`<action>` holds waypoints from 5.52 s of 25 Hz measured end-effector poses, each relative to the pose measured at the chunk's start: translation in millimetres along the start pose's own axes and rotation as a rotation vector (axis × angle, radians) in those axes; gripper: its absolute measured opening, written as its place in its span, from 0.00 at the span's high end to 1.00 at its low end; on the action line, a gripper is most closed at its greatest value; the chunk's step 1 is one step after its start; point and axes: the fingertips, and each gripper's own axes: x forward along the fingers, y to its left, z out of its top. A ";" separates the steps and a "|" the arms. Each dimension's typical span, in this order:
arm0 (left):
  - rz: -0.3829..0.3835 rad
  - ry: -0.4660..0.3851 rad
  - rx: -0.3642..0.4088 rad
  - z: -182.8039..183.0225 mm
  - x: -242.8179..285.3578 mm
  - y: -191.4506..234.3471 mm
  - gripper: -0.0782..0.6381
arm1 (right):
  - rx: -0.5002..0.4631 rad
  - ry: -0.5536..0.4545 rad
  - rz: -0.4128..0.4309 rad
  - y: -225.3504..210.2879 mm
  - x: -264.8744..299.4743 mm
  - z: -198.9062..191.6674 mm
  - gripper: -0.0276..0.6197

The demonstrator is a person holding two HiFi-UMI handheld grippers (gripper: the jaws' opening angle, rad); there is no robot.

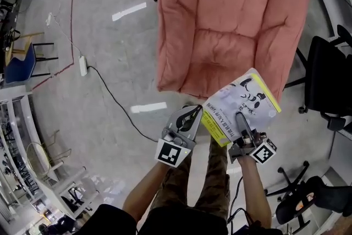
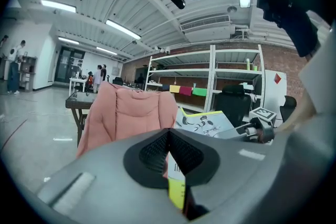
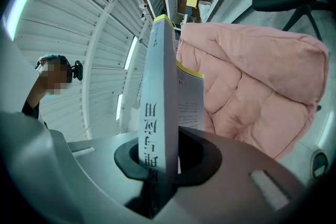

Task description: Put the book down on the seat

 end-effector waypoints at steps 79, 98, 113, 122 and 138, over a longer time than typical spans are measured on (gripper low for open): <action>0.001 0.068 -0.138 -70.0 18.1 0.8 0.89 | 0.034 0.217 -0.694 -314.7 141.0 64.7 0.49; -0.042 -0.101 0.047 115.7 44.0 1.2 0.89 | -0.863 0.104 -0.214 60.9 104.2 99.3 0.94; -0.091 -0.245 0.132 241.3 8.1 -66.8 0.89 | -1.115 0.021 -0.032 246.8 34.2 121.6 0.94; -0.110 -0.288 0.162 286.5 -2.6 -95.1 0.89 | -1.160 -0.017 -0.031 290.6 1.5 148.0 0.94; -0.080 -0.320 0.212 294.1 -32.8 -137.3 0.89 | -1.146 -0.050 0.032 317.7 -36.9 151.1 0.94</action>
